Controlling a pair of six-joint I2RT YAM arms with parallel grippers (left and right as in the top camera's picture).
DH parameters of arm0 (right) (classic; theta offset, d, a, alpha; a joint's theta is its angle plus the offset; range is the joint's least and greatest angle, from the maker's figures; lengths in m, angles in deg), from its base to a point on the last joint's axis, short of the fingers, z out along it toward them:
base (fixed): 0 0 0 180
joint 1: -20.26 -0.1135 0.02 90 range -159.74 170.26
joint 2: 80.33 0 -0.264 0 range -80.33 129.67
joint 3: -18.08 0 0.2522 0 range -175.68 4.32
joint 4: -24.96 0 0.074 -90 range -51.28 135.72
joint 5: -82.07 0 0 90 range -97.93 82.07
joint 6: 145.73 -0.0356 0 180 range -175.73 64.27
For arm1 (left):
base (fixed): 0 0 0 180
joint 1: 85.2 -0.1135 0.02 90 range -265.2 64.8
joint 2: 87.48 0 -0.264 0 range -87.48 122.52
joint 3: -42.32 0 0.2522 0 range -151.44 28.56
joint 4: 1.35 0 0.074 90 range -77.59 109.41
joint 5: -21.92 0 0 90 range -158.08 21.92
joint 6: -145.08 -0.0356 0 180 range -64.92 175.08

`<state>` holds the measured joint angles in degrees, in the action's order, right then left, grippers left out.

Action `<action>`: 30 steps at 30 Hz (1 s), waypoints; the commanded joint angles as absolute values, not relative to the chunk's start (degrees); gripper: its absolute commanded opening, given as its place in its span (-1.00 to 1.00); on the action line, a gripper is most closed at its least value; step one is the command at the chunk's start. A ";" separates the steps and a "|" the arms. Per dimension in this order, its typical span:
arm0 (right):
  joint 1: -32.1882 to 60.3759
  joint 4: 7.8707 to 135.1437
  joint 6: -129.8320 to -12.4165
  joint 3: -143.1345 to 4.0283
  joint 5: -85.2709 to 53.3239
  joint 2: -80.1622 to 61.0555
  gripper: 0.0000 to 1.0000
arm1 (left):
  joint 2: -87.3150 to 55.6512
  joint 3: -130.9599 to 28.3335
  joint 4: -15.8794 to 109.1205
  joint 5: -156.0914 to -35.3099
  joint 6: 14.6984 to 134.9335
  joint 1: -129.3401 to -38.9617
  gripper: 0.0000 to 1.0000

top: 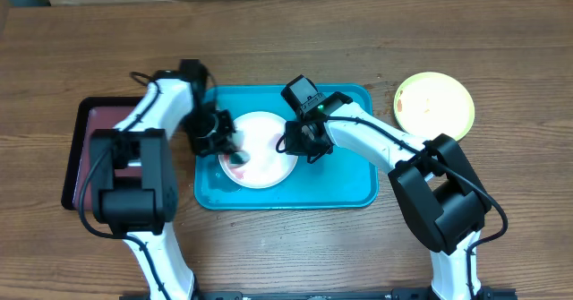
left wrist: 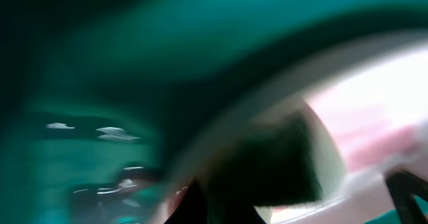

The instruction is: Clean dirty plates on tray and stack at the side

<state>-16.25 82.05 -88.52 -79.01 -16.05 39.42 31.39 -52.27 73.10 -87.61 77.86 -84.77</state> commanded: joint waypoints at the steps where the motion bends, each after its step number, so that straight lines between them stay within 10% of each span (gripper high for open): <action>1: -16.06 82.60 -88.24 -78.55 -14.00 39.99 -0.93 | 34.56 -55.09 75.64 -76.23 79.26 -89.91 -0.92; 30: -16.06 85.70 -88.22 -81.80 -13.95 39.31 -0.93 | 17.90 -88.75 99.66 -74.06 74.94 -106.11 -0.92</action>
